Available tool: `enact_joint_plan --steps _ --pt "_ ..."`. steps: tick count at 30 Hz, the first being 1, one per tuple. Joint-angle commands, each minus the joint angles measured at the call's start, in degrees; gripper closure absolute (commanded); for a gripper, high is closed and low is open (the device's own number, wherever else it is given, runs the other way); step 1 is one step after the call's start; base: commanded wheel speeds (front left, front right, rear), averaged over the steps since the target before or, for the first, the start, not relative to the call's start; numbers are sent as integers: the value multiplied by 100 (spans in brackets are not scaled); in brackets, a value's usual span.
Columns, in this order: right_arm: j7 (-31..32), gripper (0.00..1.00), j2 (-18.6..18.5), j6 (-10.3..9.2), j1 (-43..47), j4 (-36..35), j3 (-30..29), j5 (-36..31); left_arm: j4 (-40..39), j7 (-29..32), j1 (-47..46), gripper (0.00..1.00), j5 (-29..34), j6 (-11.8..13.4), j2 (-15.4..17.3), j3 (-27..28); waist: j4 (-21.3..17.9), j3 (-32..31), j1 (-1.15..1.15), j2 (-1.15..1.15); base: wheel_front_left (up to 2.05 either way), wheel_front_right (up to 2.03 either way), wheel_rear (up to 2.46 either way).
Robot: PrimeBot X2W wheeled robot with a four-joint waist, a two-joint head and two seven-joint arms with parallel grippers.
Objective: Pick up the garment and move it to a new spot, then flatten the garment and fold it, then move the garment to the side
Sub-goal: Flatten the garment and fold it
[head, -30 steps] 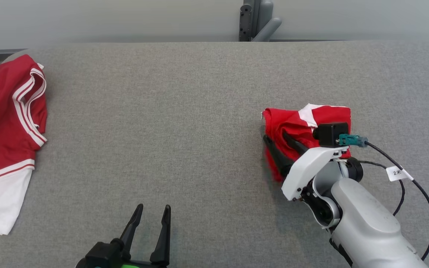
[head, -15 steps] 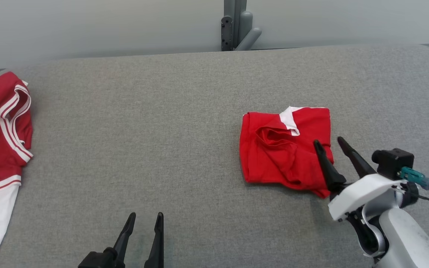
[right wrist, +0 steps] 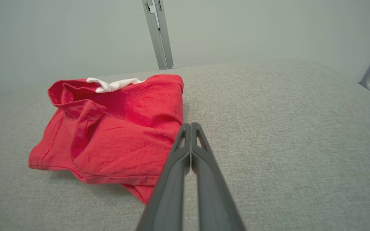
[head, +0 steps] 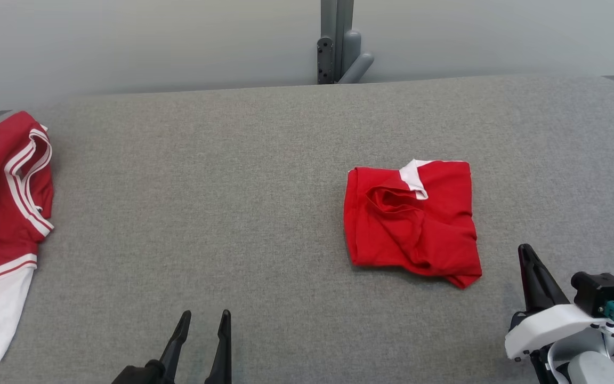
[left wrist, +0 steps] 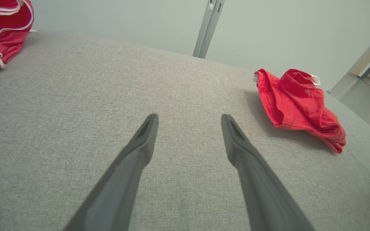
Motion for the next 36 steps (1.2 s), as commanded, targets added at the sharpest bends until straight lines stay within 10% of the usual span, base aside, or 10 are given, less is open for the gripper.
enact_joint_plan --steps 1,20,36 --pt "-39 100 18 0 -51 12 -14 -50 6 -15 66 0 -26 10 1 19 36 42 0 20 0 0 0" --pt "-139 100 408 -1 -1801 1732 1040 -298 -18 -16 -394 0 1 -7 1 44 411 612 0 20 0 0 0" --pt "-145 100 534 -1 -1615 1224 1971 15 -64 -16 -290 0 -101 57 1 55 413 523 0 20 0 0 0"
